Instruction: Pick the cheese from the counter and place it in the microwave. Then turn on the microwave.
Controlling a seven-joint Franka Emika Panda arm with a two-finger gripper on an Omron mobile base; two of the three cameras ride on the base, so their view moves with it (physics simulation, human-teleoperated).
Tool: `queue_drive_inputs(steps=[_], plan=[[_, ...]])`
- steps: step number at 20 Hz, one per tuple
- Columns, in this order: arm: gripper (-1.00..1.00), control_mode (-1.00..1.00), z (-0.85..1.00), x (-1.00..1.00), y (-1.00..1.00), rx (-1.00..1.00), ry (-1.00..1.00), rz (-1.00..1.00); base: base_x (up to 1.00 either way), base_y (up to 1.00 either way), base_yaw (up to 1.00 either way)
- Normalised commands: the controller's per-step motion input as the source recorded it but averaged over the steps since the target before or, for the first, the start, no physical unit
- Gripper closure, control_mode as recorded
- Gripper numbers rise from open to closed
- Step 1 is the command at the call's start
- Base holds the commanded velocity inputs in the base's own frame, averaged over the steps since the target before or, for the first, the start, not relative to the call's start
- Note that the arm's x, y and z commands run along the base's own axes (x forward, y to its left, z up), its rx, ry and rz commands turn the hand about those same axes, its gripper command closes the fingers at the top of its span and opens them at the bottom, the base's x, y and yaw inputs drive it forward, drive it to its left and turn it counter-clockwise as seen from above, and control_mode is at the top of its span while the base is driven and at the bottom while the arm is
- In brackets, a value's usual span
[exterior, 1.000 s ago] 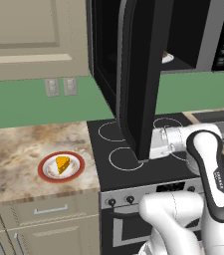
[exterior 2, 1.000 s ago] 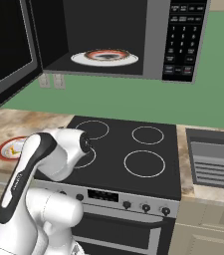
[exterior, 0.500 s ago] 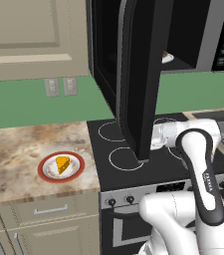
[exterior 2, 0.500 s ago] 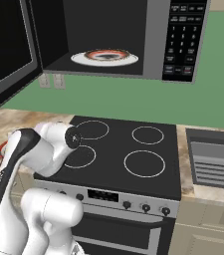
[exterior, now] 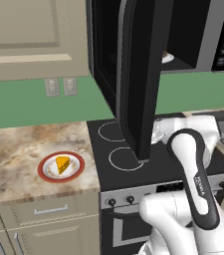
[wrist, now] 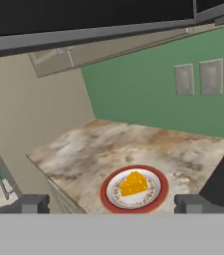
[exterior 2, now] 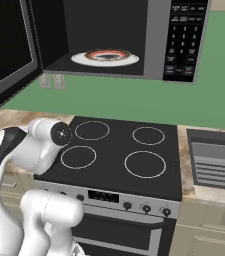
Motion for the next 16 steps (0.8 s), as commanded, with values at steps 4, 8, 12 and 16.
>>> queue_drive_inputs(steps=[4,8,12,16], plan=[[-1.00,-1.00,-0.46,-0.13,0.02,0.11,-0.23,-0.01,0.00,0.00,0.00],[-1.00,-1.00,-0.53,-0.08,0.00,0.17,-0.29,0.00,0.00,0.00,0.00],[-1.00,-1.00,-0.51,-0.08,0.03,0.14,-0.31,0.00,0.00,0.00,0.00],[-1.00,-1.00,-0.41,-0.08,0.18,0.12,-0.28,-0.03,0.00,0.00,0.00]])
